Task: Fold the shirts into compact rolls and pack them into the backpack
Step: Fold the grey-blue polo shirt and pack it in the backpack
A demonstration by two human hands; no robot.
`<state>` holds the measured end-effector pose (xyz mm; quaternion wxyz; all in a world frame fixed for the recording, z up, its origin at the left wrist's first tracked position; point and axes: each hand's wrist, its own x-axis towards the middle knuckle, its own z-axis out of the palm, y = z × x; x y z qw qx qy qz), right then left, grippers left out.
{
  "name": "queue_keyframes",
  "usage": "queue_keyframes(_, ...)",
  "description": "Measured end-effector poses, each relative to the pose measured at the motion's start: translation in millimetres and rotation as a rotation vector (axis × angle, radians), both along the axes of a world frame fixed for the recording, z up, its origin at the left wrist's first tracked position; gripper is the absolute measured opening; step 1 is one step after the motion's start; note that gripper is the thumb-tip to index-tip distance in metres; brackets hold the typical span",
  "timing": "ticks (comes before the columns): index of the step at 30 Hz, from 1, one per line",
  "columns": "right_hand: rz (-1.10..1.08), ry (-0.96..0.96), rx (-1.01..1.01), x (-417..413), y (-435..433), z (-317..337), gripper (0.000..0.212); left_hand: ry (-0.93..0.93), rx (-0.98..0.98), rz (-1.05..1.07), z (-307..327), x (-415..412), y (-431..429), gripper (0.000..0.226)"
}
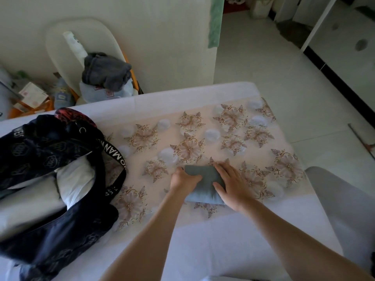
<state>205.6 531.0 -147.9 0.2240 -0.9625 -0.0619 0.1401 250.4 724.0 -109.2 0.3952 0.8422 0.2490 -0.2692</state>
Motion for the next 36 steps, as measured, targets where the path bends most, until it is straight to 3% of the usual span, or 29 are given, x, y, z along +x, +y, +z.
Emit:
queue_keyframes(3, -0.044, 0.027, 0.049, -5, 1, 5, 0.067, 0.064, -0.035, -0.134, 7, 4, 8, 0.046)
queue_keyframes(6, 0.021, 0.011, 0.053, -1, 0, 25, 0.070, -0.008, -0.073, -0.223, 18, -9, 17, 0.030)
queue_keyframes(8, 0.147, 0.030, 0.013, 3, 1, 45, 0.080, -0.100, -0.121, -0.285, 27, -21, 24, 0.033)
queue_keyframes(11, 0.260, 0.211, -0.104, 9, 5, 76, 0.098, -0.266, -0.151, -0.388, 46, -41, 34, 0.044)
queue_keyframes(13, 0.278, 0.292, -0.204, 7, 13, 90, 0.091, -0.392, -0.140, -0.420, 54, -56, 42, 0.045)
queue_keyframes(15, 0.292, 0.207, -0.216, 0, 26, 92, 0.060, -0.528, -0.121, -0.389, 57, -71, 50, 0.044)
queue_keyframes(17, 0.273, -0.023, -0.176, -12, 39, 87, 0.033, -0.685, -0.051, -0.415, 54, -83, 61, 0.043)
queue_keyframes(19, 0.311, -0.271, -0.215, -26, 49, 73, 0.038, -0.785, 0.065, -0.512, 51, -98, 74, 0.048)
queue_keyframes(21, 0.360, -0.330, -0.267, -44, 56, 58, 0.055, -0.751, 0.161, -0.601, 40, -115, 87, 0.060)
queue_keyframes(24, 0.437, -0.190, -0.283, -78, 66, 46, 0.063, -0.564, 0.170, -0.682, 19, -151, 99, 0.067)
queue_keyframes(27, 0.453, -0.035, -0.297, -105, 70, 42, 0.073, -0.505, 0.189, -0.743, -4, -183, 109, 0.063)
queue_keyframes(30, 0.367, 0.002, -0.213, -118, 72, 46, 0.060, -0.487, 0.271, -0.786, -5, -199, 106, 0.060)
queue_keyframes(34, 0.294, -0.037, -0.113, -112, 71, 49, 0.034, -0.502, 0.351, -0.747, 6, -194, 90, 0.038)
queue_keyframes(36, 0.326, -0.095, -0.171, -107, 72, 44, 0.046, -0.545, 0.389, -0.729, 8, -185, 82, 0.028)
